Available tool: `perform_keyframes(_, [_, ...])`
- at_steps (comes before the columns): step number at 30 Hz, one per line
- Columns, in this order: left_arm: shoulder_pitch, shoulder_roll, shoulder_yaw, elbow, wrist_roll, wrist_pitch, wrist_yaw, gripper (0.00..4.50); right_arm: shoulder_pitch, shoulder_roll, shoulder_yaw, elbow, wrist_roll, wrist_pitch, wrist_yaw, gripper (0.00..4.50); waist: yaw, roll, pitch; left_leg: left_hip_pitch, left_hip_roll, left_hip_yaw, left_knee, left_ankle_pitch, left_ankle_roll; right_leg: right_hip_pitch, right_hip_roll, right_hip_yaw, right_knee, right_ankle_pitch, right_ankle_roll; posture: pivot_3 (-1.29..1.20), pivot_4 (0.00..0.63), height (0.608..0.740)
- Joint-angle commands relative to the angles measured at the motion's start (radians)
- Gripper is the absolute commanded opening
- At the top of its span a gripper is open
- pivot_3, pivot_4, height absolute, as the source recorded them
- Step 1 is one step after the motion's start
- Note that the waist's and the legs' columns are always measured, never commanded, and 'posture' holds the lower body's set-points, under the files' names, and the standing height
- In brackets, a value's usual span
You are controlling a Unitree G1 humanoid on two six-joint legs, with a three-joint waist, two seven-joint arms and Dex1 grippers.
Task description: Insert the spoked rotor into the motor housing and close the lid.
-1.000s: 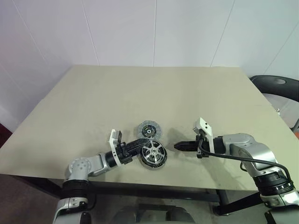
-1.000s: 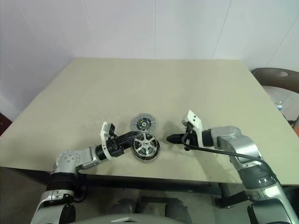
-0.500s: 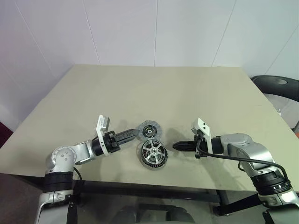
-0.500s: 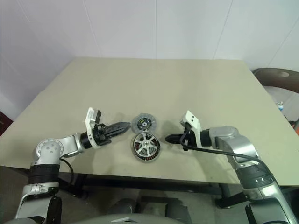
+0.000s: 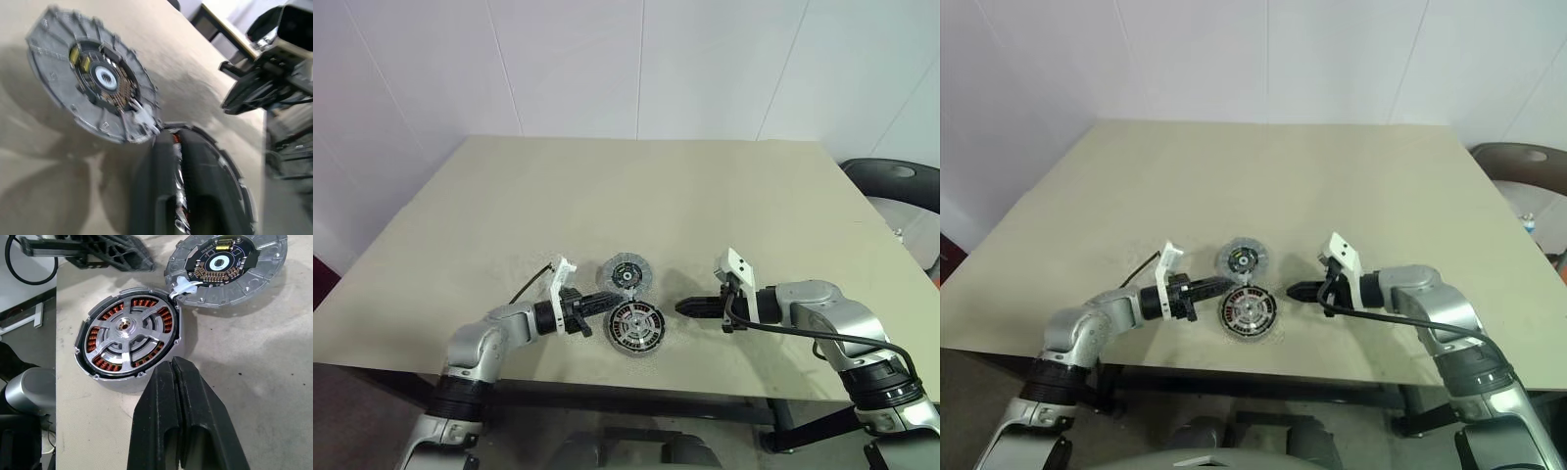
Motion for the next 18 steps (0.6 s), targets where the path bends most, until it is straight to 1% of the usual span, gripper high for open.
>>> perform_keyframes(1, [-0.009, -0.040, 0.023, 0.009, 0.039, -0.102, 0.036, 0.02, -0.012, -0.001, -0.008, -0.016, 0.001, -0.016, 0.003, 0.00, 0.001, 0.000, 0.000, 0.000, 0.000, 0.000, 0.000, 0.000, 0.000, 0.000, 0.000, 0.000, 0.000, 0.000, 0.000, 0.00, 0.000, 0.740])
perform_keyframes(5, [-0.003, -0.063, 0.019, 0.021, 0.053, -0.136, 0.035, 0.02, -0.017, 0.003, -0.007, -0.011, -0.002, -0.014, 0.002, 0.00, 0.000, 0.000, 0.000, 0.000, 0.000, 0.000, 0.000, 0.000, 0.000, 0.002, 0.000, 0.000, 0.000, 0.000, 0.000, 0.00, 0.000, 0.740])
perform_keyframes(10, [0.017, -0.069, -0.009, 0.011, 0.084, -0.182, 0.014, 0.02, -0.016, 0.009, -0.013, -0.012, -0.002, -0.016, 0.002, 0.00, 0.000, 0.000, 0.000, 0.000, 0.000, 0.000, 0.000, 0.000, 0.000, 0.002, 0.001, 0.000, 0.000, 0.000, 0.000, 0.00, 0.000, 0.740])
perform_keyframes(14, [0.015, -0.087, 0.002, 0.003, 0.076, -0.203, 0.000, 0.02, -0.020, 0.024, -0.023, -0.026, 0.024, -0.005, 0.008, 0.00, 0.000, 0.000, 0.000, 0.001, 0.000, 0.000, 0.001, 0.000, 0.000, 0.003, 0.001, 0.000, 0.000, 0.000, 0.000, 0.00, 0.000, 0.740])
perform_keyframes(18, [0.033, -0.078, 0.012, -0.031, 0.063, -0.232, -0.043, 0.02, -0.032, 0.056, 0.007, -0.056, 0.015, 0.000, -0.012, 0.00, -0.002, 0.000, 0.000, 0.001, 0.000, 0.000, 0.001, 0.000, 0.000, 0.003, 0.001, 0.000, 0.000, 0.000, 0.000, 0.00, 0.000, 0.740])
